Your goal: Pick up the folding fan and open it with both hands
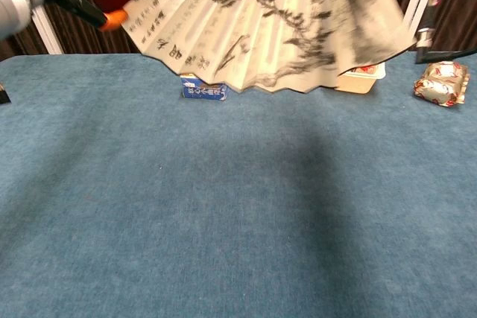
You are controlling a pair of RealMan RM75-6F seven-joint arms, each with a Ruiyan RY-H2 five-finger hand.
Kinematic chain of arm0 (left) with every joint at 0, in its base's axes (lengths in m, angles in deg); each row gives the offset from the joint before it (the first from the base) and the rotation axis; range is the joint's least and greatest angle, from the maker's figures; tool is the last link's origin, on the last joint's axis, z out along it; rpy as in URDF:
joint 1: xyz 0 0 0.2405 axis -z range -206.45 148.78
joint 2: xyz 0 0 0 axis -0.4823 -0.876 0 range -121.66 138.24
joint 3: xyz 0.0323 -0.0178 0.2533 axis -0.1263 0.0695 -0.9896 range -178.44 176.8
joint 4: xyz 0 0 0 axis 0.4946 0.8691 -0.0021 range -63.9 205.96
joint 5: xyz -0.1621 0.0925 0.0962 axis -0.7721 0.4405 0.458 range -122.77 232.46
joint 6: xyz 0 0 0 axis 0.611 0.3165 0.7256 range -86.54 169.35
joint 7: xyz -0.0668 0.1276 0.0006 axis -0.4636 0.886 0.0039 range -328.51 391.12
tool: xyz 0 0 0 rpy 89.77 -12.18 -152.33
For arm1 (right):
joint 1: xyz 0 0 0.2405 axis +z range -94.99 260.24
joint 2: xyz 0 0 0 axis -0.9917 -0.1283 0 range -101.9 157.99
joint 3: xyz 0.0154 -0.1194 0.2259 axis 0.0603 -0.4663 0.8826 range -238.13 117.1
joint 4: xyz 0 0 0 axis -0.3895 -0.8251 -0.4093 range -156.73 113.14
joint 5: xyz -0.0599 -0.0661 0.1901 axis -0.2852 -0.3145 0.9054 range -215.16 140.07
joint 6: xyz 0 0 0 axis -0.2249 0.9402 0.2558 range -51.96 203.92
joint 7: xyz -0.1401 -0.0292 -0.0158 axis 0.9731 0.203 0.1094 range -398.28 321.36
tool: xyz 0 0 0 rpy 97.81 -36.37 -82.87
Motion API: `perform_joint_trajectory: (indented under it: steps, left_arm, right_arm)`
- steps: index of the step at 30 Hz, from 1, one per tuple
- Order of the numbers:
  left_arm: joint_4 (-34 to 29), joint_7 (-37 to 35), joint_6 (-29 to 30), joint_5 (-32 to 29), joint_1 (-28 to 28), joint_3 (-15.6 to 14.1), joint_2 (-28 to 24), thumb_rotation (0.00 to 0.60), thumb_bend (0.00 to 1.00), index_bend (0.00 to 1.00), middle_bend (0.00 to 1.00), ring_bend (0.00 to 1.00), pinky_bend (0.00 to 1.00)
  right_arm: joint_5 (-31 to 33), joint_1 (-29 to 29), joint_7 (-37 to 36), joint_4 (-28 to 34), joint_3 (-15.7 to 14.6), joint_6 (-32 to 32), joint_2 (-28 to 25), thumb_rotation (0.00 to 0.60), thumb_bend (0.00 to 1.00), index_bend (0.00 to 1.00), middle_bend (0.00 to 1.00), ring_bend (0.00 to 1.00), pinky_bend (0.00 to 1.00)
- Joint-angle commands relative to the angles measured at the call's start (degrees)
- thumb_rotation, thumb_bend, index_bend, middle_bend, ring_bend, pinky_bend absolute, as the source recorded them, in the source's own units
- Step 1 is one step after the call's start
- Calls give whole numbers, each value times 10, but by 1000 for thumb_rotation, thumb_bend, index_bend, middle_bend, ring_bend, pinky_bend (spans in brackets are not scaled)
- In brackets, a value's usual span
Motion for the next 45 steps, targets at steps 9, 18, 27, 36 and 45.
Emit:
perform_joint_trajectory:
  steps: [9, 18, 27, 36, 45]
  left_arm:
    - [-58, 14, 25, 7, -17, 7, -60, 600, 646, 618, 31, 0, 0]
    - [-81, 20, 34, 7, -20, 7, -85, 600, 646, 620, 31, 0, 0]
    - [-94, 26, 39, 4, -18, 3, -93, 600, 646, 605, 29, 0, 0]
    - [-81, 38, 42, 2, -11, -14, -76, 600, 645, 592, 27, 0, 0]
    - [-31, 32, 37, 6, 2, -25, -41, 600, 645, 592, 28, 0, 0]
  right_arm:
    - [-47, -53, -19, 30, -37, -25, -69, 600, 777, 755, 261, 16, 0]
    - [-77, -84, -42, 44, -58, -32, -105, 600, 777, 755, 261, 16, 0]
    - [-85, -94, -56, 54, -68, -38, -121, 600, 777, 756, 261, 16, 0]
    - [-101, -104, -83, 47, -92, -45, -118, 600, 777, 756, 261, 16, 0]
    - [-144, -107, -116, -1, -120, -53, -99, 600, 778, 756, 261, 16, 0]
